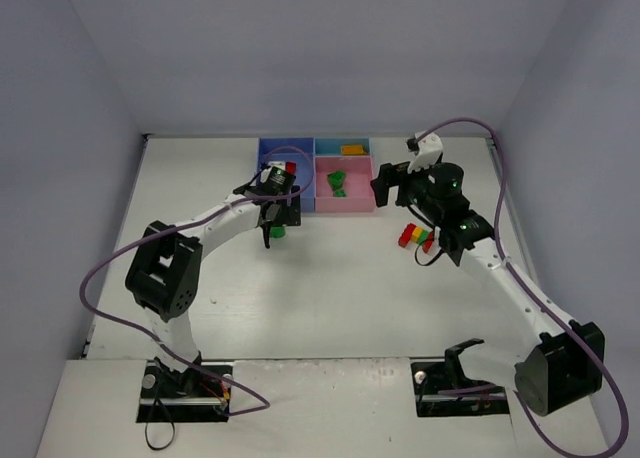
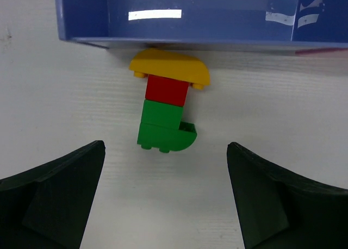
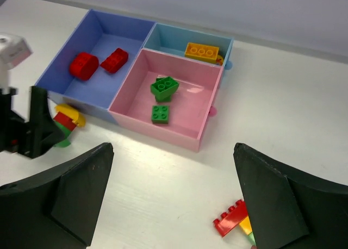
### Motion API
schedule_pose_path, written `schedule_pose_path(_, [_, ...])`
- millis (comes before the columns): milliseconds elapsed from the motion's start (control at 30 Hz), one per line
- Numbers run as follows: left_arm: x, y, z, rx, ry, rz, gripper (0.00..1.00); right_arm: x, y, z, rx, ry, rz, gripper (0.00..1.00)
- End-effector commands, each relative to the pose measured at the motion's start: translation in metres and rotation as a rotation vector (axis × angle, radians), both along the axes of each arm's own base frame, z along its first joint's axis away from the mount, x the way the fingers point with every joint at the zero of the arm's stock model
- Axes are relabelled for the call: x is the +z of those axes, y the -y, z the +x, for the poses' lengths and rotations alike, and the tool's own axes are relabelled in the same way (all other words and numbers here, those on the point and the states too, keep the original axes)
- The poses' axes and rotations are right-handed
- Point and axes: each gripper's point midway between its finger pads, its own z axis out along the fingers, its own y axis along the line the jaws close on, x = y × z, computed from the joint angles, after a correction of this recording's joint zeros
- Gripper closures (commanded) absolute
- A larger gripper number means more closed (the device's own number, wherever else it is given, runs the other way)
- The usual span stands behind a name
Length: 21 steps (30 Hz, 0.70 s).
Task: Sort the legos into containers by color
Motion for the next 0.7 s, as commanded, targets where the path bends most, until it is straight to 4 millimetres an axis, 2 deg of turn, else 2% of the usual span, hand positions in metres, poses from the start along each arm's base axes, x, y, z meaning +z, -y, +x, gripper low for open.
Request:
schedule_pose_path(0, [0.028,0.016,0.034,-0.011,0.138,-0.029,0.13,0.028,-0.006,-0.015,0.025,0.061,0.101,0.11])
schedule_pose_path(133, [0.005,0.015,0.042,-0.033,0.119,0.034,0.14,0.027,-0.006,-0.027,0.04,0.055,0.129,0.11])
schedule_pose_path(367, [-0.014,0.013,0.045,-0.067,0.104,0.087,0.27,0.02,-0.005,-0.036,0.05,0.043,0.126,0.1])
schedule_pose_path(600, [-0.02,0.007,0.039,-0.076,0.109,0.095,0.55,0.011,-0.008,-0.039,0.069,0.02,0.129,0.1])
schedule_pose_path(667, [-0.019,0.008,0.038,-0.08,0.117,0.087,0.57,0.01,-0.008,-0.04,0.071,0.017,0.129,0.1])
